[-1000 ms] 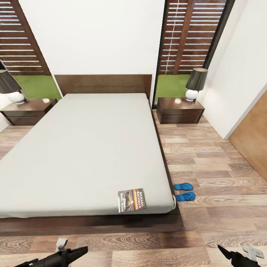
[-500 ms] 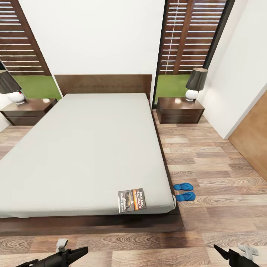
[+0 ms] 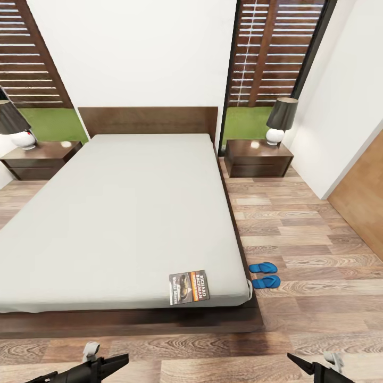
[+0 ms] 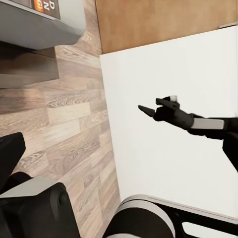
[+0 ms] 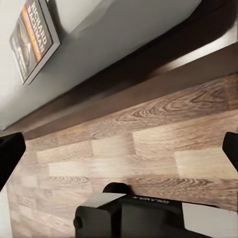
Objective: In the bedroom, move the book from the bed onto either nightstand, and place the two sandals side by side next to the bed.
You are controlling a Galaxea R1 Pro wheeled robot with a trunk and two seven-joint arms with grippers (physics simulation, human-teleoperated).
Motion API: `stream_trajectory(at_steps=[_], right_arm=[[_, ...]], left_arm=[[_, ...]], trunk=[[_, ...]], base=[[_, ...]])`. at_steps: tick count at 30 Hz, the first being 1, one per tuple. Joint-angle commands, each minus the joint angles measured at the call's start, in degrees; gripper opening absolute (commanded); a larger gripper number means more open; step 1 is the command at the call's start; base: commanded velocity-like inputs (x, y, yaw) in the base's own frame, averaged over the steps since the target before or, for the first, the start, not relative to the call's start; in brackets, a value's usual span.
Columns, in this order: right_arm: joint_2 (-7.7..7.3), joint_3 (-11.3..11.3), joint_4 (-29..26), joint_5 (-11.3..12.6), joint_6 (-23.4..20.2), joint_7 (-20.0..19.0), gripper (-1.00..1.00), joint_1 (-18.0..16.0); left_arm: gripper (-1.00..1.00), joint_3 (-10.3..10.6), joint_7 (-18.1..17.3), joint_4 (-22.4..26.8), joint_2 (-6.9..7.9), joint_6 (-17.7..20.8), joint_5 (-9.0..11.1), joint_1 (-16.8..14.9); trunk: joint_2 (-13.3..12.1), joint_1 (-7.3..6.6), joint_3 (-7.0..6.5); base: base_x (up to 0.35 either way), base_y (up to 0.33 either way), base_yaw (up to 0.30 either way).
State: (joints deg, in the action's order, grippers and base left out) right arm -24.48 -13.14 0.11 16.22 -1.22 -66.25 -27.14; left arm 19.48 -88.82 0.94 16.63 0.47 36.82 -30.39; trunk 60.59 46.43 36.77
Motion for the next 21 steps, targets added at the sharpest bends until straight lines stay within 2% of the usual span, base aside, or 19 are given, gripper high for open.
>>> stream_trajectory(at_steps=[1,2,4,5,9,10,13,15,17,21], right_arm=[[1.05,-0.4,-0.4,-0.1,-1.0,-0.2,1.00,-0.1],[2.19,-0.4,-1.3,-0.1,-2.2,-0.2,1.00,-0.1],[5.81,-0.4,-5.1,-0.1,-6.2,0.0,1.00,-0.1],[6.73,-0.4,-6.1,-0.1,-7.1,0.0,1.00,-0.1],[13.82,-0.4,-12.0,-0.1,-13.6,0.3,1.00,-0.1],[16.34,-0.4,-13.3,-0.1,-15.2,0.3,1.00,-0.2],[19.38,-0.4,-16.0,-0.1,-16.5,0.8,1.00,-0.2],[20.40,-0.4,-17.5,-0.1,-17.0,1.7,1.00,-0.2],[21.05,-0.4,-18.5,-0.1,-17.3,3.4,1.00,-0.2],[21.40,-0.5,-19.2,0.0,-17.5,5.1,1.00,-0.2]], left_arm=[[1.00,0.5,-0.1,0.0,-0.03,0.1,0.4,0.0],[1.00,0.5,-0.2,0.0,-0.06,0.1,0.4,0.0],[1.00,0.4,-0.2,0.0,-0.08,0.1,0.4,0.0],[1.00,0.4,-0.2,0.0,-0.09,0.1,0.4,0.0],[1.00,0.4,-0.2,0.0,-0.10,0.1,0.4,0.0],[1.00,0.4,-0.2,0.0,-0.10,0.1,0.4,0.0],[1.00,0.4,-0.2,0.0,-0.10,0.1,0.4,0.0],[1.00,0.4,-0.2,0.0,-0.10,0.1,0.4,0.0],[1.00,0.4,-0.2,0.0,-0.10,0.1,0.4,0.0],[1.00,0.4,-0.1,0.0,-0.10,0.1,0.5,0.0]], trunk=[[0.0,0.00,0.04],[0.0,0.00,0.04],[0.0,0.00,0.04],[0.0,0.00,0.04],[0.0,0.00,0.04],[0.0,0.00,0.04],[0.0,0.00,0.04],[0.0,0.00,0.04],[0.0,0.00,0.04],[0.0,0.00,0.04]], base=[[0.000,0.000,0.000],[0.000,0.000,0.000],[0.000,0.000,0.000],[0.000,0.000,0.000],[0.000,0.000,0.000],[0.000,0.000,0.000],[0.000,0.000,0.000],[0.000,0.000,0.000],[0.000,0.000,0.000],[0.000,0.000,0.000]])
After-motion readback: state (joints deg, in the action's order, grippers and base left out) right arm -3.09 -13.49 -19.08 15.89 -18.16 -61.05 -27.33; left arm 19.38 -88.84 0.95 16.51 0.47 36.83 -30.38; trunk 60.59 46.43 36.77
